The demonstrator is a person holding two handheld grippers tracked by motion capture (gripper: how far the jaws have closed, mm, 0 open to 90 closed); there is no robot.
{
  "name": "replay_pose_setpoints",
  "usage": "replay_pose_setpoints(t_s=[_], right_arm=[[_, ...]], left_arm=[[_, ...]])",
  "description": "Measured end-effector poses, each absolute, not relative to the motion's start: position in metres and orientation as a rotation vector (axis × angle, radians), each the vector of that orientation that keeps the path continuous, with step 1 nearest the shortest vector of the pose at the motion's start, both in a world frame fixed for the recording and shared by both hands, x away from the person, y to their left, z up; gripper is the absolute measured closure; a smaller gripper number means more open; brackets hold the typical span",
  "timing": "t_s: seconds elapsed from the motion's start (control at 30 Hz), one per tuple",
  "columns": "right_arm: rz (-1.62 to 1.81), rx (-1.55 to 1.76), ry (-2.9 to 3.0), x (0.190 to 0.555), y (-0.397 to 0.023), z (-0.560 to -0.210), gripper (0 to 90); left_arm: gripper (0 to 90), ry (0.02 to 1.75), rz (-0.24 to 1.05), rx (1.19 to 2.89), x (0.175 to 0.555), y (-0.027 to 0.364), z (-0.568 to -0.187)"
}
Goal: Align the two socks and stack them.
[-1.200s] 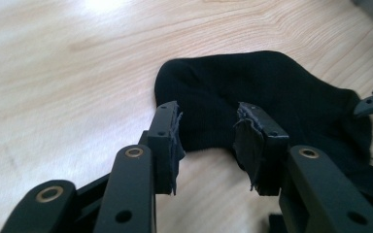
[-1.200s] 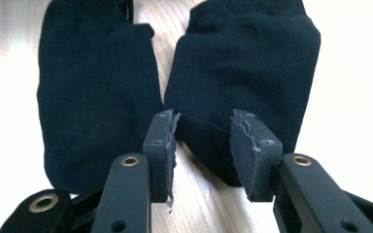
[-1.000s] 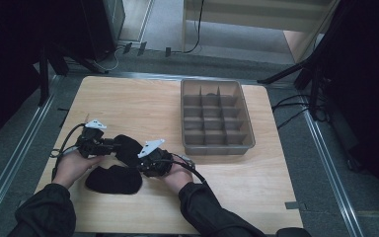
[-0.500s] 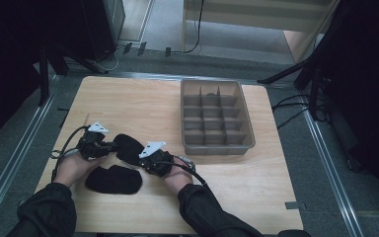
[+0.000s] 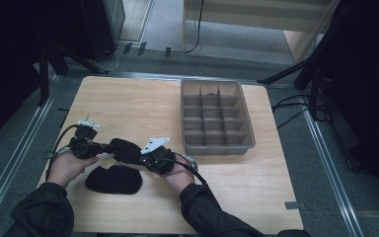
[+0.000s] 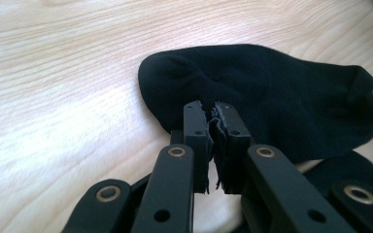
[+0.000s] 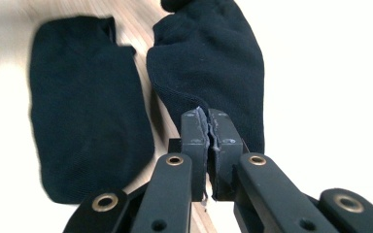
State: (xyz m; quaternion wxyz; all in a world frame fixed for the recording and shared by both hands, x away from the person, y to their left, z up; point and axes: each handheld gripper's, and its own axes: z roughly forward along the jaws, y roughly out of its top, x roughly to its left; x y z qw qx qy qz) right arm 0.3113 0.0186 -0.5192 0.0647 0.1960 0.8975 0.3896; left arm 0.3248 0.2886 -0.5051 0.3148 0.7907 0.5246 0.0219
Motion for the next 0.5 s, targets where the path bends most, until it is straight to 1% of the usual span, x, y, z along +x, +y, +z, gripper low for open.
replay_pose_setpoints(t_s=[0.17, 0.3, 0.43, 0.5], right_arm=[[1.240, 0.588, 2.719, 0.304, 0.016, -0.506, 86.8], [1.281, 0.548, 2.715, 0.295, 0.014, -0.494, 86.7], [1.317, 0.531, 2.718, 0.290, 0.014, -0.487, 86.7], [1.329, 0.536, 2.714, 0.288, 0.014, -0.485, 86.8]], left_arm=[[83.8, 1.421, 0.017, 2.030, 0.310, 0.296, -0.489], [83.2, 1.415, 0.045, 2.036, 0.293, 0.297, -0.477], [82.3, 1.438, 0.011, 2.025, 0.280, 0.301, -0.476], [80.6, 1.443, 0.027, 2.021, 0.278, 0.303, -0.478]])
